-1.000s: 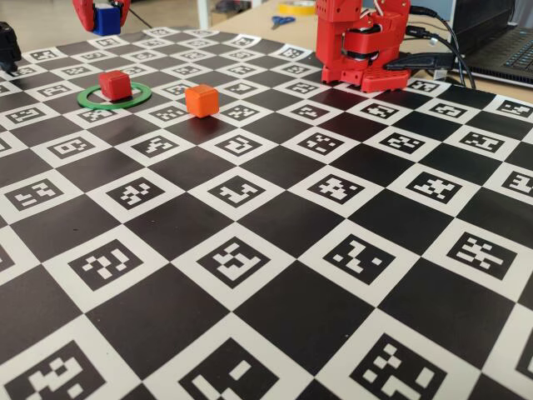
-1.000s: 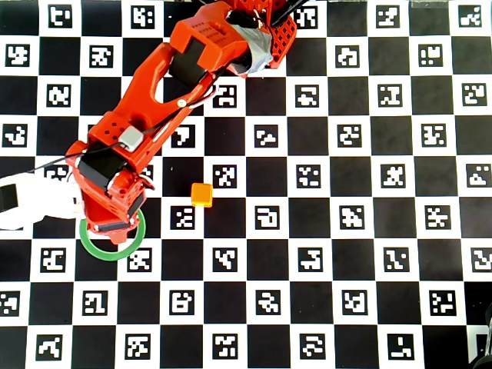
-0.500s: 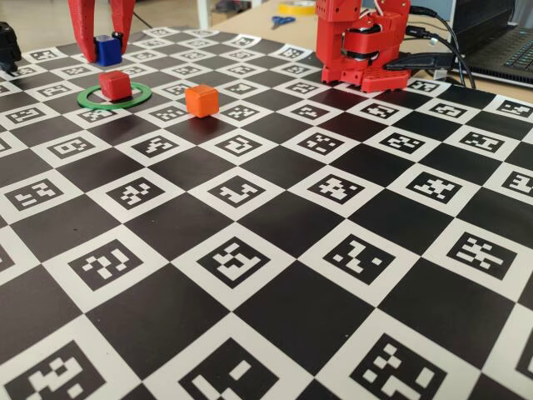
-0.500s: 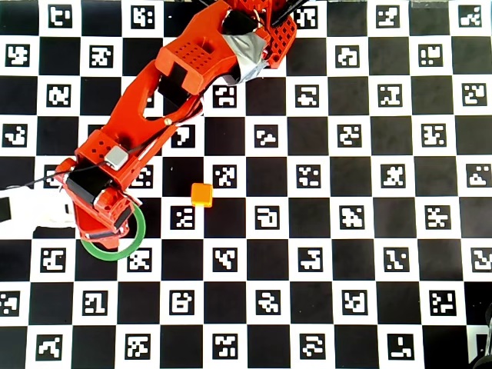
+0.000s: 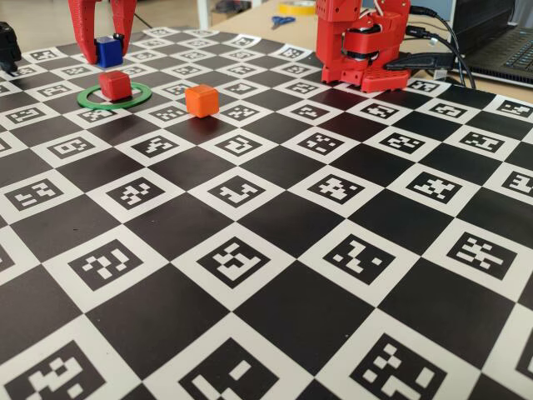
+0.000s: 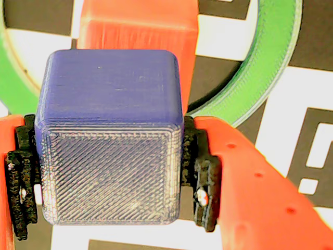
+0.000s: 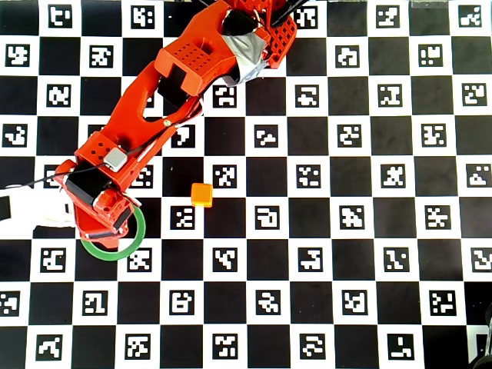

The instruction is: Grab the red cube then put it in the green circle then put the blue cube on top and finally the orange cube on top

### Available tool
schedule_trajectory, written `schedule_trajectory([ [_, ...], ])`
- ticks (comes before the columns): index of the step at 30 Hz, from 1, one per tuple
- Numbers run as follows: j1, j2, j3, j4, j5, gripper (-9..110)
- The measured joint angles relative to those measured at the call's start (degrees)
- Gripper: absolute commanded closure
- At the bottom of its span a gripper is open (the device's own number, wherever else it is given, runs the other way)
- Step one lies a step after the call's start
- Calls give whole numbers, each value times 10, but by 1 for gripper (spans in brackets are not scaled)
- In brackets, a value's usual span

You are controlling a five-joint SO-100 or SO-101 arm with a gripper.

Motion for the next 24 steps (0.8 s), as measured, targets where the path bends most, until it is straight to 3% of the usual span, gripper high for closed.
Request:
schedule_trajectory([
  [24, 4, -21, 0, 0, 5, 103],
])
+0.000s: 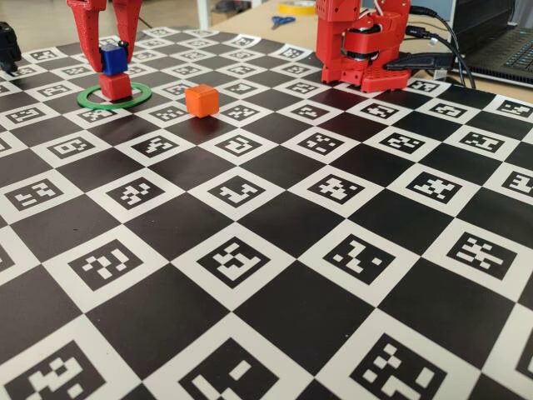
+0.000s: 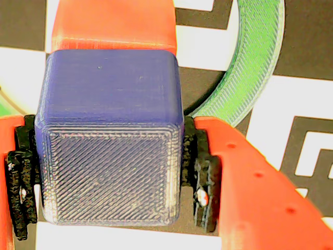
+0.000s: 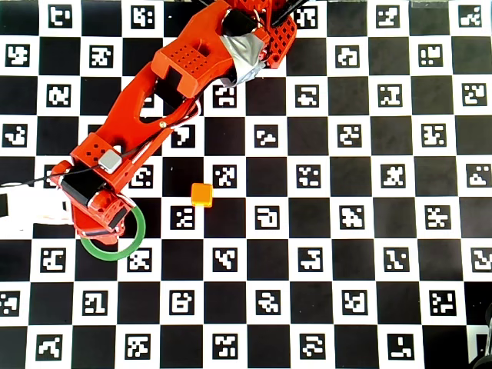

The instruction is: Grab the red cube then put it in the green circle then put the blue cube on top and finally the orange cube on top

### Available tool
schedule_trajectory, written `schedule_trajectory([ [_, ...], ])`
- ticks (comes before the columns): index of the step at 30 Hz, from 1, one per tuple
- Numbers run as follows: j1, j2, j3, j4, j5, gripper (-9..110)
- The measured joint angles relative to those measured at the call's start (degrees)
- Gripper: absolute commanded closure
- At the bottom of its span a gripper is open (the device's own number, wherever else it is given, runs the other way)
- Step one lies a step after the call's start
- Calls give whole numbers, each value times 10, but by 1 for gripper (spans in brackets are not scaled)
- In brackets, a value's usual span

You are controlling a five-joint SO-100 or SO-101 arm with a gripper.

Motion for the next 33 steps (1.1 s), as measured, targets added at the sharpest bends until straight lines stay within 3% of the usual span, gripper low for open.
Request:
schedule_trajectory([
  [20, 0, -8, -3, 0, -1, 99],
  [25, 0, -8, -3, 0, 0, 81],
  [33, 0, -9, -3, 1, 5, 68],
])
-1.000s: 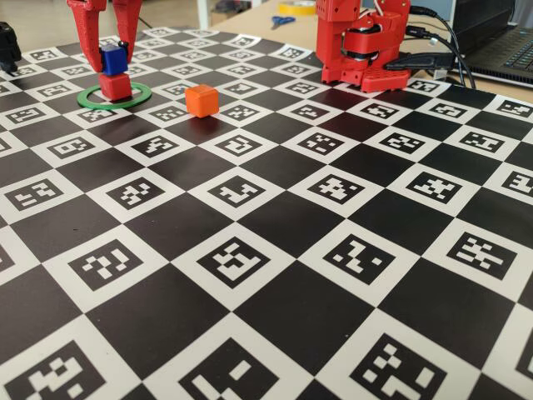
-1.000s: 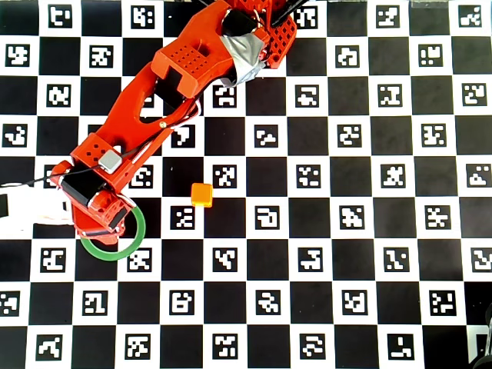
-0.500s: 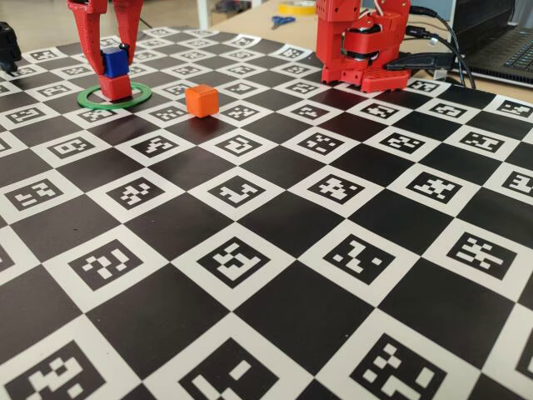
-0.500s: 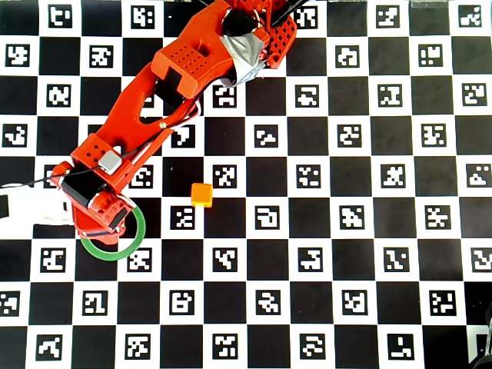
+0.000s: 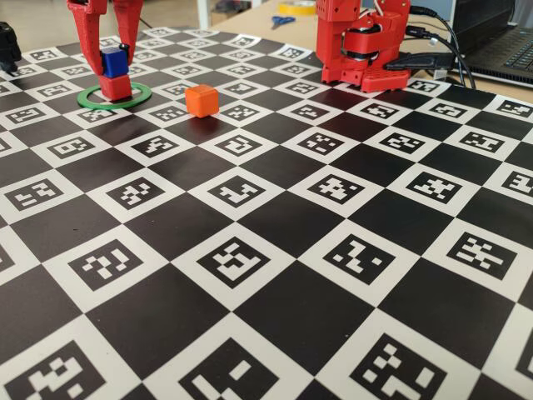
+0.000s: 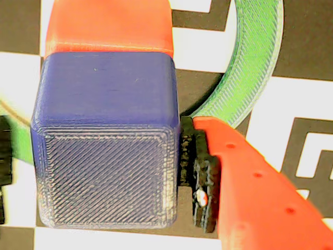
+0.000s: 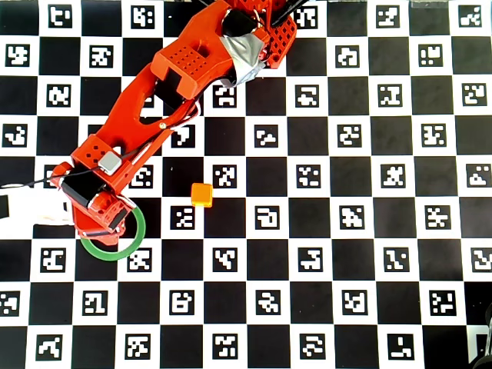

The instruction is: Grab the red cube then put it in the green circle then put the blue cube on top and finally the orange cube on top

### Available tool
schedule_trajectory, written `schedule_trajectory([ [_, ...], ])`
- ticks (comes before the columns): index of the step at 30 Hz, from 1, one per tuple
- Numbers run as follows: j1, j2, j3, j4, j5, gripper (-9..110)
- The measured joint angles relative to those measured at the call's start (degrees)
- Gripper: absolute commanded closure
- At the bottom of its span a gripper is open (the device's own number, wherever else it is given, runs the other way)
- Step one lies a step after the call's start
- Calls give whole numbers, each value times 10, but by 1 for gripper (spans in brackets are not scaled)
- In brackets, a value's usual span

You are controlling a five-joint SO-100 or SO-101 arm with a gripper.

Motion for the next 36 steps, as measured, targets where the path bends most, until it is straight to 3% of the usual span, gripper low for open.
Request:
schedule_trajectory([
  [14, 11, 0, -25, 0, 15, 54],
  [36, 24, 42, 41, 1, 11, 53],
])
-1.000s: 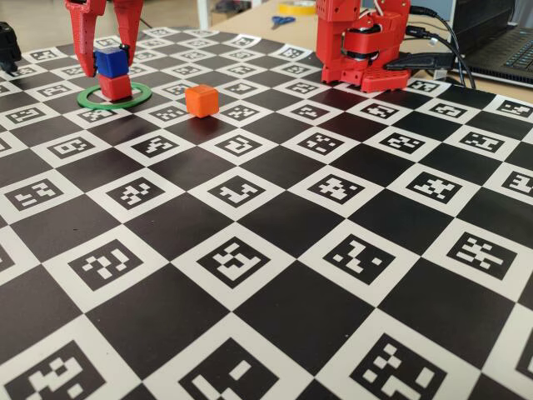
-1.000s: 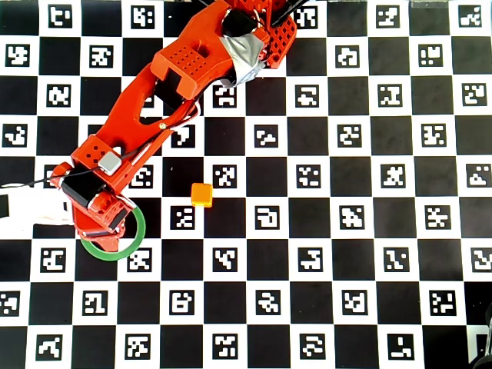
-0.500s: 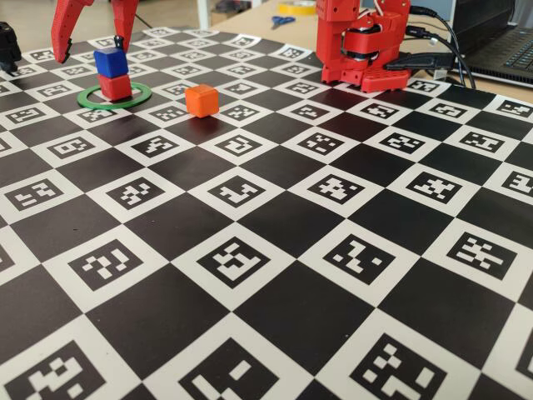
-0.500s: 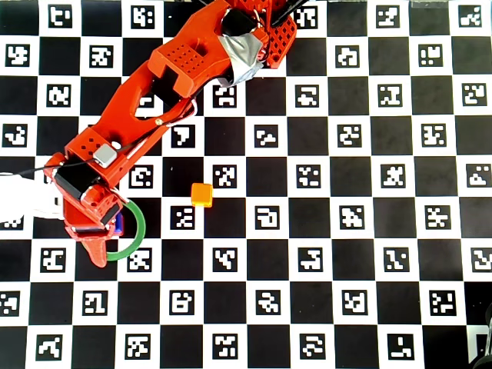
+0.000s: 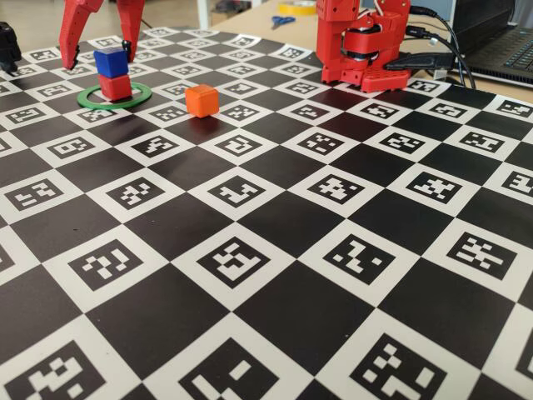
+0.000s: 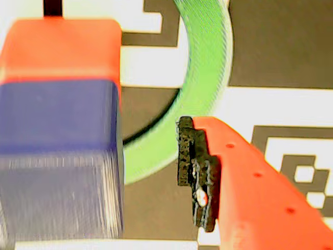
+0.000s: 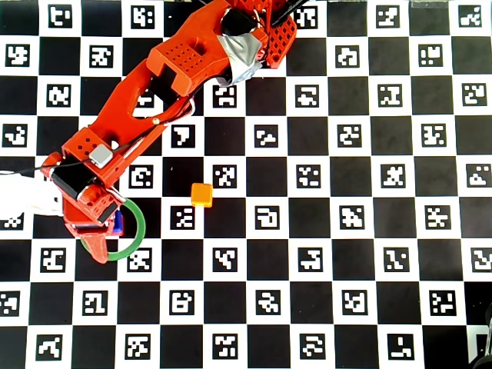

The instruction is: Grab the red cube then put it in the green circle then put the blue cube on top and finally the orange cube on top

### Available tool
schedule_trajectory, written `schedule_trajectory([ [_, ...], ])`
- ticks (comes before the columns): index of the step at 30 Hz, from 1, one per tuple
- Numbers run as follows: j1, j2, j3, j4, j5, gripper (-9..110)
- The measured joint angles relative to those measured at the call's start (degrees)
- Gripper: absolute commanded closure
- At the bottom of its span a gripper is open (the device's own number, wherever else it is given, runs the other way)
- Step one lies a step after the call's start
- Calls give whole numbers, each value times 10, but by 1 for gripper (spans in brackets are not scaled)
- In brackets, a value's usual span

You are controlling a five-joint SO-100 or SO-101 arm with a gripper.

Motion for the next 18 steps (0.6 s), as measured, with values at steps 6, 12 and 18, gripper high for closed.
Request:
schedule_trajectory([
  [6, 0, 71, 45, 0, 11, 53],
  [12, -7, 144, 105, 0, 20, 53],
  [18, -15, 217, 155, 0, 40, 53],
])
